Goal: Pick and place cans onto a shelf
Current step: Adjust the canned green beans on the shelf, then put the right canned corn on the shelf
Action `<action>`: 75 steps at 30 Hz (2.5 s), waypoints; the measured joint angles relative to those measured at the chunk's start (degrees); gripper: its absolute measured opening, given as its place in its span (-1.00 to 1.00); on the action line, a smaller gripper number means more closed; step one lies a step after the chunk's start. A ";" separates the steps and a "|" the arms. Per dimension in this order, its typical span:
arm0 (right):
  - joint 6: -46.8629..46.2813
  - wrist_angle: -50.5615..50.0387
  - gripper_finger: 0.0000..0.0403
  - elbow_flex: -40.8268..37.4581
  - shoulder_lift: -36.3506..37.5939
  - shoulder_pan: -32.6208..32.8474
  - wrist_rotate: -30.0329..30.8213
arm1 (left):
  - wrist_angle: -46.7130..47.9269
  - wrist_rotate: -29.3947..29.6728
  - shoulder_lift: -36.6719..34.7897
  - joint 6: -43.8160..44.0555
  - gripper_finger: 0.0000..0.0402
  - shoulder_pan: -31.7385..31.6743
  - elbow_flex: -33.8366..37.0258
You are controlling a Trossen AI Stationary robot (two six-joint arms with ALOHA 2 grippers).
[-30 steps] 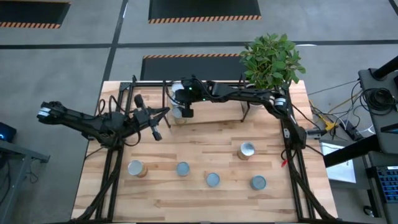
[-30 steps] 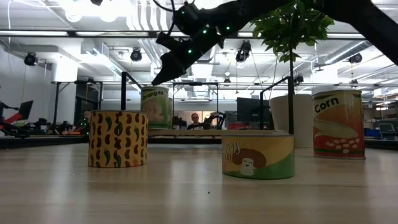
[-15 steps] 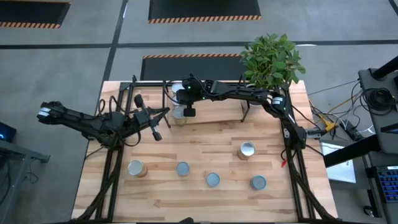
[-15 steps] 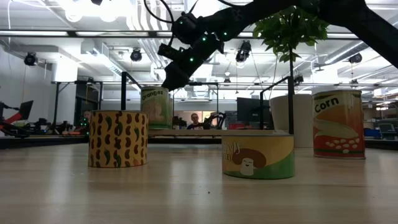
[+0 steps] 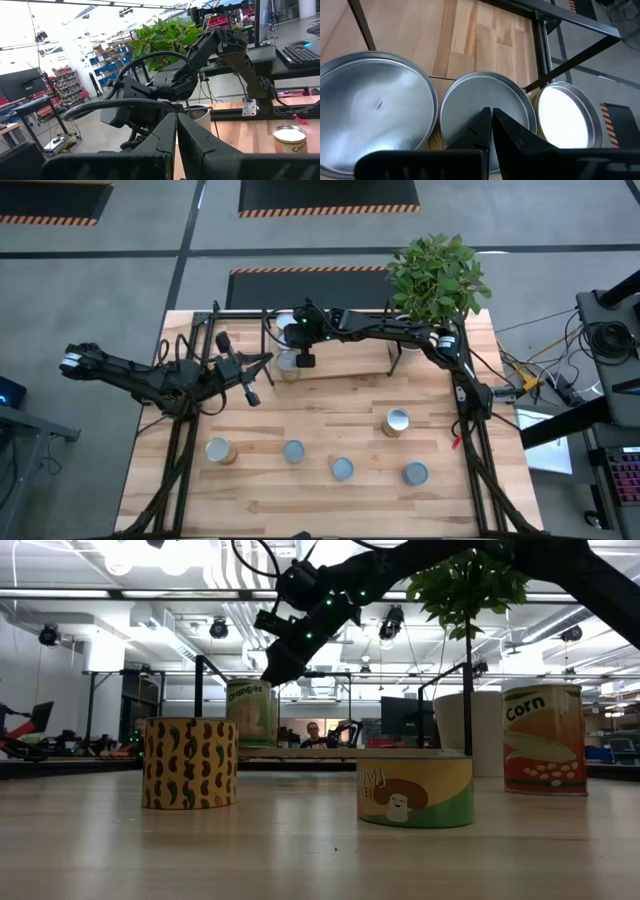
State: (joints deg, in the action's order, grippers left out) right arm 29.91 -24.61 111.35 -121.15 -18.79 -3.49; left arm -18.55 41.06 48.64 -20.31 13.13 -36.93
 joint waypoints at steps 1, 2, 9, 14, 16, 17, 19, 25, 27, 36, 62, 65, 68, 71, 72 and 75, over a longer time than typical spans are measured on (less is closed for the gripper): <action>0.00 -0.06 -0.96 -0.02 0.08 0.00 0.01 | -0.02 0.00 0.00 0.00 -1.00 0.00 0.00; 0.00 -0.13 -0.96 -0.04 0.19 0.00 0.01 | -0.01 0.00 0.00 0.00 -1.00 0.00 0.00; -0.74 -0.02 -0.96 -0.17 1.64 0.14 -0.04 | -0.02 0.00 0.00 0.00 -1.00 0.00 0.00; -1.43 -0.31 -0.96 -0.17 3.67 1.01 -0.04 | -0.02 -0.01 0.00 0.00 -1.00 0.00 0.00; -1.33 -1.36 -0.96 -0.20 4.46 1.48 -0.01 | -0.01 0.00 0.00 0.01 -1.00 0.00 0.00; -1.32 -2.05 -0.96 -0.20 5.07 1.55 0.01 | 0.03 0.00 0.00 0.00 -1.00 0.00 0.00; -1.31 -3.96 -0.96 -0.20 6.15 1.70 -0.04 | 0.09 -0.02 0.00 0.00 -1.00 0.00 0.00; -2.36 -8.42 -0.96 -1.36 7.91 0.56 0.06 | 0.20 -0.02 0.00 0.02 -1.00 0.00 0.00; -2.89 -8.89 -0.96 -2.77 7.90 -0.11 0.40 | 0.19 -0.02 0.00 0.01 -1.00 0.00 0.00; -4.45 -3.54 -0.96 -9.39 7.40 -2.45 0.56 | 0.28 -0.02 0.00 0.01 -1.00 0.00 0.00; -5.43 2.07 -0.96 -11.02 9.83 -1.42 0.52 | 0.26 -0.02 0.00 0.02 -1.00 0.00 0.00; -5.45 1.50 -0.96 -11.02 12.13 -0.32 0.51 | 0.24 -0.02 0.00 0.02 -1.00 0.01 0.00; -5.40 1.38 -0.96 -11.02 13.86 1.22 0.47 | 0.24 -0.03 0.00 0.02 -1.00 0.01 0.00; -5.28 1.31 -0.96 -11.02 14.87 2.54 0.47 | 0.24 -0.03 0.00 0.02 -1.00 0.00 0.00; -5.29 1.21 -0.96 -11.02 15.15 2.98 0.49 | 0.24 -0.04 0.00 0.02 -1.00 0.02 0.00; -4.95 0.15 -0.96 -11.02 16.15 4.44 0.54 | 0.24 -0.02 0.00 0.02 -1.00 0.02 0.00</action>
State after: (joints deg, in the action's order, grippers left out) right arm 24.96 -24.46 100.33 -105.00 -14.35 -2.95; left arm -18.31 41.04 48.64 -20.29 13.14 -36.93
